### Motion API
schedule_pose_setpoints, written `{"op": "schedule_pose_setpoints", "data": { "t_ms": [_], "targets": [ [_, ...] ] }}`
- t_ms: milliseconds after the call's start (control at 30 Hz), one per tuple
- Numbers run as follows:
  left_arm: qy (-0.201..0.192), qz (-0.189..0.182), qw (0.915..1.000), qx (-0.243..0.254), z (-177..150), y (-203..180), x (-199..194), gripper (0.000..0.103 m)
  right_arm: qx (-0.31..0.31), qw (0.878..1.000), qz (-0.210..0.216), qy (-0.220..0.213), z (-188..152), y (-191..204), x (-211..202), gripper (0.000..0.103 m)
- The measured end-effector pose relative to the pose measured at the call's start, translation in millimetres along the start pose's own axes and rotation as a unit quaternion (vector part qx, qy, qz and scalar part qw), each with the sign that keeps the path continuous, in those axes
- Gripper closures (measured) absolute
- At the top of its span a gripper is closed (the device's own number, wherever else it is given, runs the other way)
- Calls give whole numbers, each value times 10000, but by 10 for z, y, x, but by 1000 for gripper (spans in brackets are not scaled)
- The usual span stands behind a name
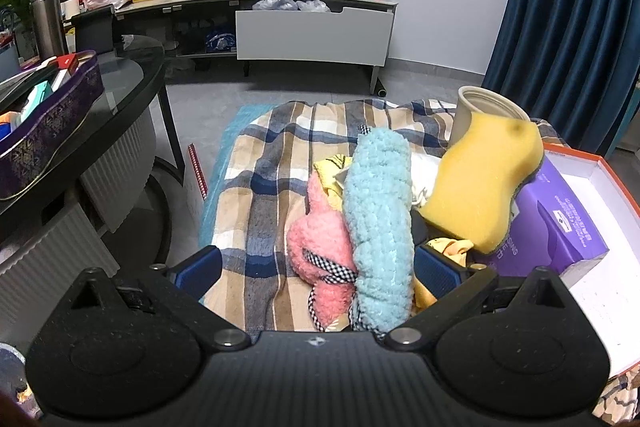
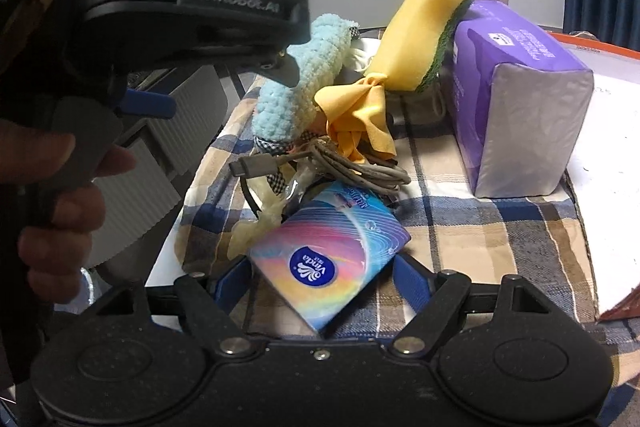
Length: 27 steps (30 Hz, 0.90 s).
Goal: Organize soft objects
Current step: 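Grasp the Vinda tissue pack with the right tool while the left grasps the light-blue fuzzy towel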
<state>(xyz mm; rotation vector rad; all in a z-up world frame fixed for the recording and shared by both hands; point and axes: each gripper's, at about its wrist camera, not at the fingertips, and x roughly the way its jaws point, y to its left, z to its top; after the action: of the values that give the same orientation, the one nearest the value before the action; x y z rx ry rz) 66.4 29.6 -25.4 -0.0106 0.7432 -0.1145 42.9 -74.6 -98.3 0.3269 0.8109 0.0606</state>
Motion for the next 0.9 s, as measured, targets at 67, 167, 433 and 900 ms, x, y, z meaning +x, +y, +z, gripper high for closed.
{"op": "schedule_pose_setpoints", "data": {
  "t_ms": [67, 167, 433, 900],
  "targets": [
    [22, 12, 10000, 22, 14, -10, 40, 0, -63, 9999, -58, 65, -2, 11, 62, 10],
    [32, 32, 10000, 20, 40, -12, 90, 0, -323, 9994, -144, -56, -31, 58, 121, 9],
    [77, 111, 9999, 61, 163, -88, 284, 0, -752, 9969, -57, -226, -103, -13, 12, 24],
    [7, -189, 9998, 11, 193, -209, 434, 61, -1010, 9939, -168, -415, -208, -409, -389, 35]
  ]
}}
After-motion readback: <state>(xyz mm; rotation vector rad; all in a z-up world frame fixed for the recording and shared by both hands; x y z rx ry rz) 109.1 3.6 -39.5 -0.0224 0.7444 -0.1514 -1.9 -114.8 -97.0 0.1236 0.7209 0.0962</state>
